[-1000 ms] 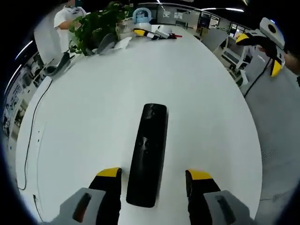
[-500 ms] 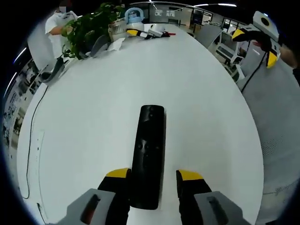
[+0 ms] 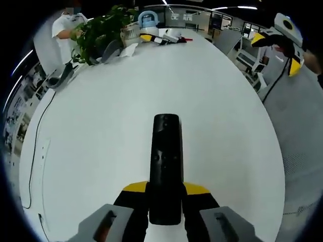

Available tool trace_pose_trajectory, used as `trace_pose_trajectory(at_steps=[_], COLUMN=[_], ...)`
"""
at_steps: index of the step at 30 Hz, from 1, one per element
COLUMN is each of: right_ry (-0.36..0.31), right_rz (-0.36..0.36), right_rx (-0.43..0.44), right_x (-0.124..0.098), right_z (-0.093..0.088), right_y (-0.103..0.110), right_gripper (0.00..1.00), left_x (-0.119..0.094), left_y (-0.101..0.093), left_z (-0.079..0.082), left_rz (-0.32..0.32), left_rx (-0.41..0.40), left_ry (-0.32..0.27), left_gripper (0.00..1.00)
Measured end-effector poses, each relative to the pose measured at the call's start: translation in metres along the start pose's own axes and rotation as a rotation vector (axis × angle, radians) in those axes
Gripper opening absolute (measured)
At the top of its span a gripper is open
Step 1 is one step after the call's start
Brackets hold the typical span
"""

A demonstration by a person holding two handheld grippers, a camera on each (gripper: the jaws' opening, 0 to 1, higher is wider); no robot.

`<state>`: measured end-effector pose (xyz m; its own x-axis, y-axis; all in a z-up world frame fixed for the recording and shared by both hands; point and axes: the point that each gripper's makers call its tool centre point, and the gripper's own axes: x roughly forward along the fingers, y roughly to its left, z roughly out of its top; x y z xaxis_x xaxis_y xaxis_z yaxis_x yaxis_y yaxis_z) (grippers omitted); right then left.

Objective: Press the specified remote control buttons in sequence, fully releasing each button before pressing the next.

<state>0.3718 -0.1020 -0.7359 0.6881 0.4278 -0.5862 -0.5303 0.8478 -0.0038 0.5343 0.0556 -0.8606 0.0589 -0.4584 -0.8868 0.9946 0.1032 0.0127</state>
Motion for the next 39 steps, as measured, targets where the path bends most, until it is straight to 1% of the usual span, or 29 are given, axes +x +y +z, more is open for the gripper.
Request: trace_pose_trajectory(at_steps=[2,3,7,9,11,12,13,16,17,18,21,22,23,25,27,32,39], right_ry=[-0.003,-0.005,-0.017,-0.036,-0.047,-0.042,-0.028,-0.018,-0.02,-0.027,-0.031,-0.012,-0.007,-0.007,-0.01,-0.011,-0.014], right_rz=[0.003,-0.004,-0.011,-0.018,-0.023,-0.03,-0.026,-0.015,-0.016,-0.023,-0.036,-0.04,-0.037,-0.033,-0.03,-0.017,-0.011], right_rx=[0.005,0.001,0.013,0.028,0.041,0.043,0.042,0.043,0.04,0.037,0.041,0.043,0.042,0.042,0.04,0.035,0.026], right_x=[0.0,-0.001,-0.002,-0.003,-0.003,-0.003,-0.003,-0.003,-0.003,-0.003,-0.003,-0.002,-0.002,-0.003,-0.003,-0.002,-0.002], right_z=[0.0,0.001,0.002,0.006,0.007,0.006,0.003,0.002,0.002,0.004,0.004,0.001,0.0,0.0,0.0,0.001,0.002], right_y=[0.001,-0.001,-0.002,-0.004,-0.005,-0.006,-0.005,-0.002,-0.002,-0.003,-0.006,-0.007,-0.006,-0.006,-0.005,-0.002,-0.001], right_gripper=[0.54,0.54,0.55,0.54,0.51,0.49,0.43,0.29,0.29,0.31,0.43,0.43,0.41,0.35,0.33,0.35,0.33], left_x=[0.0,0.0,0.0,0.0,0.0,0.0,0.0,0.0,0.0,0.0,0.0,0.0,0.0,0.0,0.0,0.0,-0.001], left_y=[0.0,0.0,-0.001,-0.002,-0.004,-0.005,-0.006,-0.008,-0.008,-0.008,-0.011,-0.013,-0.015,-0.017,-0.019,-0.025,-0.036], left_z=[0.0,-0.001,-0.001,-0.001,-0.001,-0.001,-0.001,-0.001,-0.001,-0.001,-0.002,-0.002,-0.002,-0.002,-0.002,-0.002,-0.003], left_rz=[0.005,0.004,0.007,0.009,0.012,0.01,0.006,0.003,0.005,0.007,0.003,0.0,-0.004,-0.01,-0.013,-0.017,-0.021], left_rx=[-0.003,-0.014,-0.008,-0.005,-0.002,0.004,0.008,0.016,0.016,0.015,0.016,0.021,0.025,0.03,0.033,0.044,0.041], left_ry=[0.0,-0.003,-0.004,-0.005,-0.005,-0.006,-0.005,-0.005,-0.005,-0.005,-0.004,-0.004,-0.001,0.002,0.004,0.011,0.001], left_gripper=[0.25,0.25,0.25,0.25,0.25,0.25,0.25,0.25,0.25,0.25,0.25,0.25,0.25,0.25,0.25,0.25,0.25])
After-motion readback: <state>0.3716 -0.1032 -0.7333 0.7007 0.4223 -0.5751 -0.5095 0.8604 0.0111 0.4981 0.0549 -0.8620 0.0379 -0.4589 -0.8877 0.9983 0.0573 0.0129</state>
